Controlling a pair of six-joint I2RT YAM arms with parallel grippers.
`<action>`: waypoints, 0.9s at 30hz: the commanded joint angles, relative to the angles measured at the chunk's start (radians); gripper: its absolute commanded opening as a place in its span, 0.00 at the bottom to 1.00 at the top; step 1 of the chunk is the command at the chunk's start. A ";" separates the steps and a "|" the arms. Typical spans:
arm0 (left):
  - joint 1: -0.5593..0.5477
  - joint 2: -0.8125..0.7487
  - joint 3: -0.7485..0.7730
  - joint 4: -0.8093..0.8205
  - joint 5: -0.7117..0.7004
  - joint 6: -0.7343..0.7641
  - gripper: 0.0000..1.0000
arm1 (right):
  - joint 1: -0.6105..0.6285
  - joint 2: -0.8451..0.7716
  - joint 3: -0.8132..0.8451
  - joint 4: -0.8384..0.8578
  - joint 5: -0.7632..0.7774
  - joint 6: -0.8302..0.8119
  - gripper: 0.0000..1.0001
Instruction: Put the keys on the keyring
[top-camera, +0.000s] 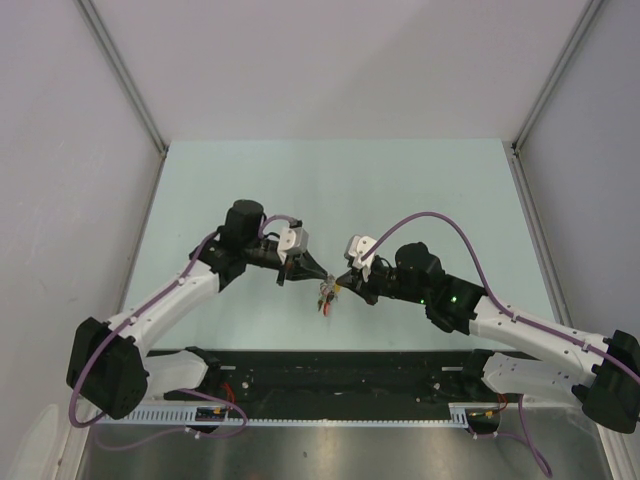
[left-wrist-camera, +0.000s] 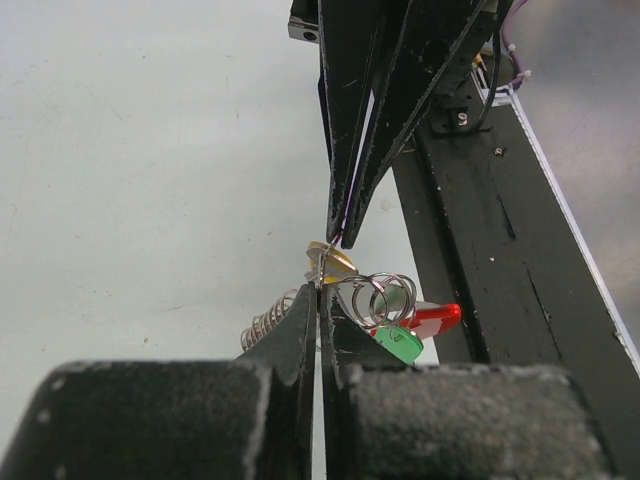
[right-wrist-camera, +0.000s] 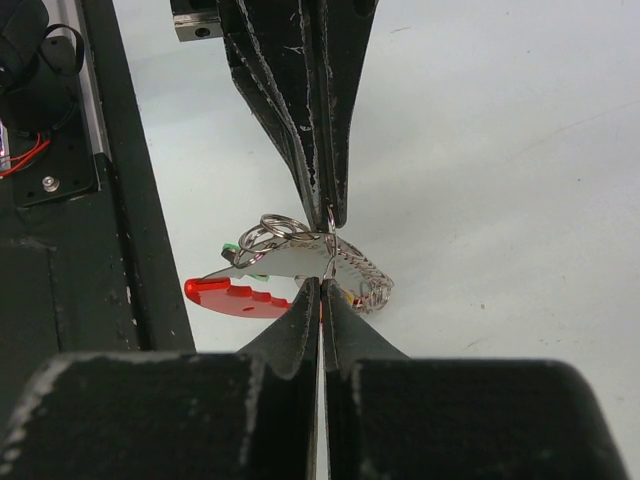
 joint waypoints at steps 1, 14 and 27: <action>-0.026 0.012 0.059 -0.115 0.118 0.072 0.01 | 0.012 0.001 0.018 0.047 -0.018 -0.014 0.00; -0.063 0.052 0.116 -0.283 0.125 0.195 0.00 | -0.011 -0.014 0.018 0.021 -0.076 -0.056 0.00; -0.092 0.032 0.111 -0.260 0.110 0.178 0.00 | -0.045 -0.021 0.018 0.053 -0.120 -0.019 0.00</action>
